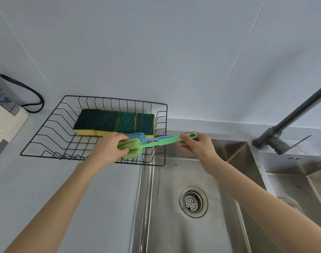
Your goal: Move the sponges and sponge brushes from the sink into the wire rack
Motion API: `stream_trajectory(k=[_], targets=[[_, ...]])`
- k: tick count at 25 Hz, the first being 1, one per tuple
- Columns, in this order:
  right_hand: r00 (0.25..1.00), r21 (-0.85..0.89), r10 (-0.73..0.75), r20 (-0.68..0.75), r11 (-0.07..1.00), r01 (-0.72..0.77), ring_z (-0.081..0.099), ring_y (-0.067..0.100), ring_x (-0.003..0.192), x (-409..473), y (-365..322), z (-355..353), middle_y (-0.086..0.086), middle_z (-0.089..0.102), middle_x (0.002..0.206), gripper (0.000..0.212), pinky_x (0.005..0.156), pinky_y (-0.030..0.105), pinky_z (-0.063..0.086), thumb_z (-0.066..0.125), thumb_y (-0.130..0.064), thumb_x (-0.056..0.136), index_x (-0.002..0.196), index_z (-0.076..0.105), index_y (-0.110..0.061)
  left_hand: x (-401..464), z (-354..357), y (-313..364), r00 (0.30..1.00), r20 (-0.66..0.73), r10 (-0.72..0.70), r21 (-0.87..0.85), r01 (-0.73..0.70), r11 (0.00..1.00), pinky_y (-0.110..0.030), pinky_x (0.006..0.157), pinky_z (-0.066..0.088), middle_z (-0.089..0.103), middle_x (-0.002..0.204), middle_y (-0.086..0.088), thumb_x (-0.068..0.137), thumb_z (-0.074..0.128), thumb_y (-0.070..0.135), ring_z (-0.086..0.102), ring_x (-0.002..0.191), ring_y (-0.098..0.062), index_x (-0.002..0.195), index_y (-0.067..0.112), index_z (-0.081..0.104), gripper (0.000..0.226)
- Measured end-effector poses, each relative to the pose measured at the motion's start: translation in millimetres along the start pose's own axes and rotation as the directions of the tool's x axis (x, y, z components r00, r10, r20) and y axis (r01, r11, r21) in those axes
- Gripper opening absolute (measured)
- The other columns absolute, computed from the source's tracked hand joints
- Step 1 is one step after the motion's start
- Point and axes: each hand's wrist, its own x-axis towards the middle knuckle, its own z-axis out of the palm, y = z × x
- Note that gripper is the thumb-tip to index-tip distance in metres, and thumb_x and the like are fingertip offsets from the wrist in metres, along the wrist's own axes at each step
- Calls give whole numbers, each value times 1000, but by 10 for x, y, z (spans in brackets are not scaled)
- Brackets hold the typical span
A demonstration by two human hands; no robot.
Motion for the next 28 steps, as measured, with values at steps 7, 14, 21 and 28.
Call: stream_trajectory(k=[7, 14, 21, 28], targets=[[998, -120, 44, -40, 992, -49, 66, 3, 58, 76, 159, 2, -3, 67, 74, 17, 56, 10, 55, 65, -18, 82, 97, 62, -10, 65, 192, -18, 992, 102, -69, 10, 68, 998, -37, 91, 42, 50, 123, -8, 80, 63, 21, 52, 107, -24, 118, 15, 54, 39], [989, -328, -133, -61, 939, 106, 61, 4, 63, 44, 221, 9, -13, 59, 76, 11, 51, 8, 52, 65, -25, 83, 83, 54, -27, 88, 234, -67, 986, 136, -93, -24, 97, 995, -39, 97, 40, 42, 135, -10, 80, 63, 19, 47, 118, -26, 132, 15, 37, 58], [983, -367, -179, -36, 918, 153, 59, 3, 66, 39, 199, -45, -12, 54, 85, 20, 58, 13, 52, 62, -16, 85, 101, 53, -23, 110, 168, -33, 974, 200, -108, -25, 115, 993, -35, 99, 35, 45, 134, -12, 80, 63, 20, 44, 121, -26, 135, 13, 36, 61], [990, -445, -140, 22, 885, 135, 55, 7, 85, -70, 141, -136, -1, 55, 114, 44, 62, 16, 47, 52, -20, 91, 133, 40, -28, 15, 110, 88, 978, 195, -71, -24, 77, 997, -37, 104, 32, 38, 144, -11, 89, 50, 30, 39, 129, -25, 138, 10, 30, 56]])
